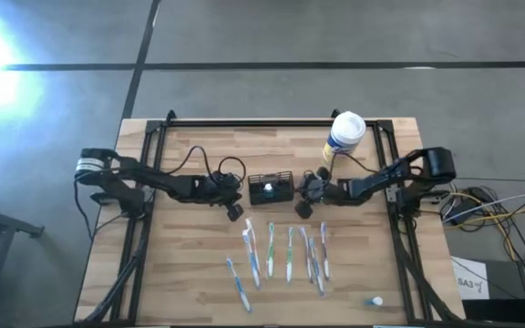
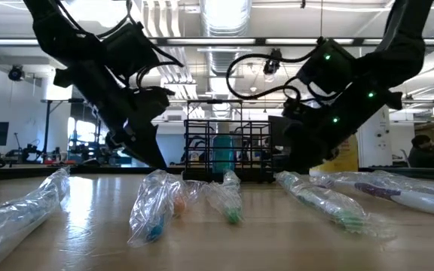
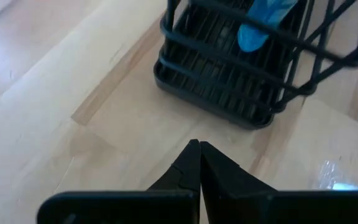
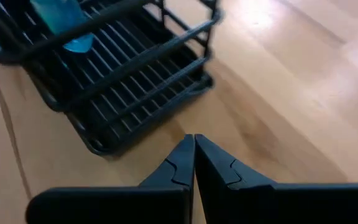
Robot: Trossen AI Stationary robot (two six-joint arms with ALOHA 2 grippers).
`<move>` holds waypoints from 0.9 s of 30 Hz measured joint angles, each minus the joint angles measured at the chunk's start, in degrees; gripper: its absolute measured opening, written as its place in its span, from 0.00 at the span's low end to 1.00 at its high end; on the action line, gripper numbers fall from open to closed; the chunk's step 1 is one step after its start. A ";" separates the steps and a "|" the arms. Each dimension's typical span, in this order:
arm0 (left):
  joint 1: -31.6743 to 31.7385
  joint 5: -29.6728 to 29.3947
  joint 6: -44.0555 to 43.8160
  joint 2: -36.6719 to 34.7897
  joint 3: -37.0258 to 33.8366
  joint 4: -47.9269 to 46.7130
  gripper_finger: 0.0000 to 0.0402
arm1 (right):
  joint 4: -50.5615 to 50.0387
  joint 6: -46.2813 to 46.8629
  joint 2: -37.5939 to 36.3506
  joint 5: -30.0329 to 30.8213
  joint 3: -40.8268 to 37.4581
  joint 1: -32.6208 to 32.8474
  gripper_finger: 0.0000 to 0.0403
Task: Pick & Place toothbrushing station
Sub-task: Adjust the black wire organizer
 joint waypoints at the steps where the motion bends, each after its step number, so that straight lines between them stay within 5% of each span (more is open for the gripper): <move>1: 0.05 0.15 0.24 0.00 0.09 -0.09 0.01 | 0.03 -0.12 0.59 -0.25 0.56 0.00 0.02; 27: 2.84 4.16 3.28 2.71 0.57 0.92 0.01 | -0.44 -1.82 0.33 -7.07 2.36 0.05 0.02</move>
